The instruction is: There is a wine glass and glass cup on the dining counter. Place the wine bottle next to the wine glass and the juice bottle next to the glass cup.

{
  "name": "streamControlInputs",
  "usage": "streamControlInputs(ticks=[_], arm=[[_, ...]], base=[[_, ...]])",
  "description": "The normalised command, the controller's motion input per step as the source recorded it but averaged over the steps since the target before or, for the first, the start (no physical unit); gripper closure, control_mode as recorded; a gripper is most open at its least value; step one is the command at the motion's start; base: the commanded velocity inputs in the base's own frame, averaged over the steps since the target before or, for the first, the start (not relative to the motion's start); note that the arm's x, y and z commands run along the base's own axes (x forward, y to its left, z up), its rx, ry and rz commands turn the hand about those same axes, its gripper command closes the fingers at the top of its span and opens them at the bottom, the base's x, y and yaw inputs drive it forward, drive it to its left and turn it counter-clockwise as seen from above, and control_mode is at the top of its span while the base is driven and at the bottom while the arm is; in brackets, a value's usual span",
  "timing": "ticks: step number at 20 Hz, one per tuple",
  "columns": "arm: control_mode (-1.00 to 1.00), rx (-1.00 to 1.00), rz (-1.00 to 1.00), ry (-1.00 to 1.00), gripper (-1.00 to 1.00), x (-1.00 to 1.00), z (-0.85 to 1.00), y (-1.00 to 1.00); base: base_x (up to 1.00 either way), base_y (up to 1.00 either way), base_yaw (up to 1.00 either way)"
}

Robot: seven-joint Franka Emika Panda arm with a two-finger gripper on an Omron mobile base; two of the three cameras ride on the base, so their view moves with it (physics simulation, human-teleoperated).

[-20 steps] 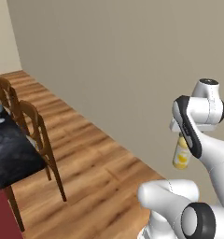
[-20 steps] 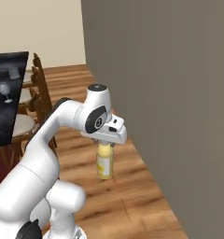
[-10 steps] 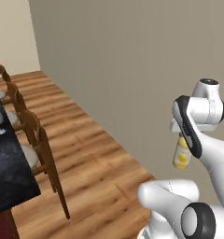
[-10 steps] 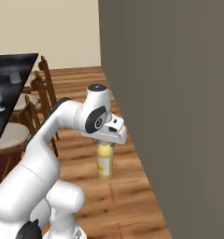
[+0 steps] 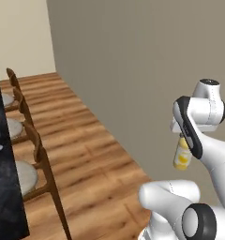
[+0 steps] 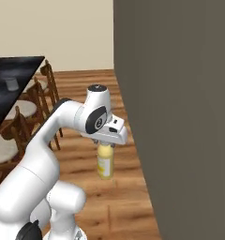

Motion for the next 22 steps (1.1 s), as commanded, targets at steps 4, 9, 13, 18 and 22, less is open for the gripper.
streamControlInputs(ticks=[4, 9, 13, 18, 22], arm=[[1.0, 0.0, 0.0, 0.0, 1.0, 0.0, 0.0, 0.0], [1.0, 0.0, 0.0, 0.0, 1.0, 0.0, 0.0, 0.0], [1.0, 0.0, 0.0, 0.0, 1.0, 0.0, 0.0, 0.0], [1.0, 0.0, 0.0, 0.0, 1.0, 0.0, 0.0, 0.0], [1.0, 0.0, 0.0, 0.0, 1.0, 0.0, 0.0, 0.0]], base=[[0.82, -0.26, 0.23], [0.82, -0.25, 0.24], [0.82, -0.23, 0.27], [0.83, -0.19, 0.28], [0.82, -0.13, 0.33]])
